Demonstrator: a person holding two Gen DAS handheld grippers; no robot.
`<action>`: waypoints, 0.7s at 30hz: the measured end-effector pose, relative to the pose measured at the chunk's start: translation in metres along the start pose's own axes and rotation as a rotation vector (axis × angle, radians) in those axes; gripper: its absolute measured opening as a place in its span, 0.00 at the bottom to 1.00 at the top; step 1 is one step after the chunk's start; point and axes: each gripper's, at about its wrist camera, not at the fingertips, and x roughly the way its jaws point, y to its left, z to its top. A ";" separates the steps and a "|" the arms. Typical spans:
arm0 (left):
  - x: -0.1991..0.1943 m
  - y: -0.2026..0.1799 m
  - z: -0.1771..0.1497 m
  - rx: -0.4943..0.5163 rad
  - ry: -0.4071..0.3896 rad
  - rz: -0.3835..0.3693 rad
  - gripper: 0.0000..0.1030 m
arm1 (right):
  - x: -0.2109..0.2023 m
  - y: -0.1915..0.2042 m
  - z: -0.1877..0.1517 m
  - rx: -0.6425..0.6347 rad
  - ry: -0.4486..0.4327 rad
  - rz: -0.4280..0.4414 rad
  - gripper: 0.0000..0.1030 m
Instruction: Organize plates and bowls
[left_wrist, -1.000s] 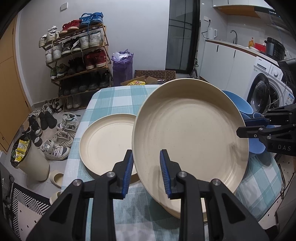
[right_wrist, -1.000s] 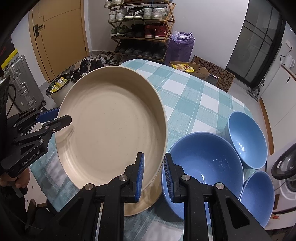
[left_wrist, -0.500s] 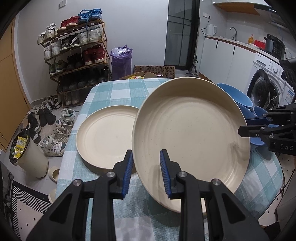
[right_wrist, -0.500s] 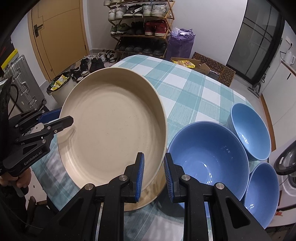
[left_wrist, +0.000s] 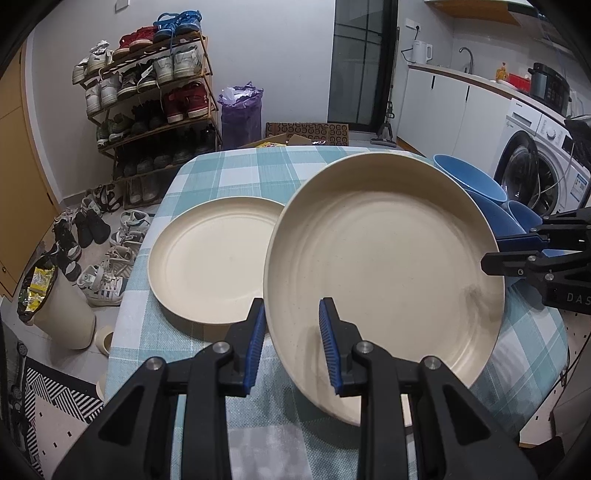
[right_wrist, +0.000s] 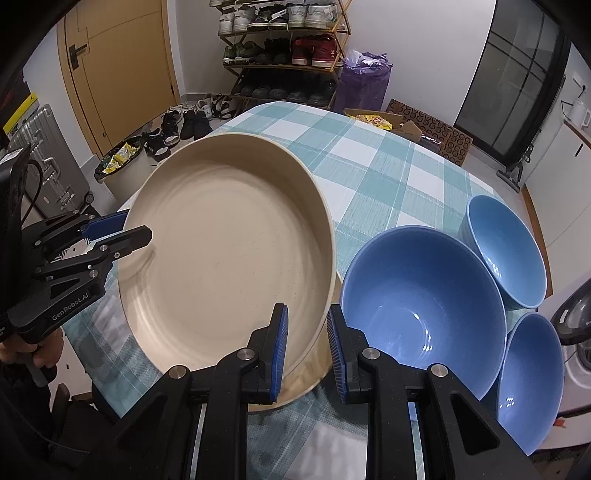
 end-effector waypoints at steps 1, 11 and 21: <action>0.001 0.000 -0.001 -0.001 0.003 0.000 0.26 | 0.001 0.000 -0.001 0.001 0.002 0.001 0.21; 0.013 -0.004 -0.003 0.010 0.030 0.005 0.26 | 0.011 0.003 -0.014 -0.011 0.026 -0.011 0.21; 0.026 -0.007 -0.005 0.013 0.055 0.001 0.26 | 0.021 0.002 -0.023 -0.010 0.052 -0.017 0.21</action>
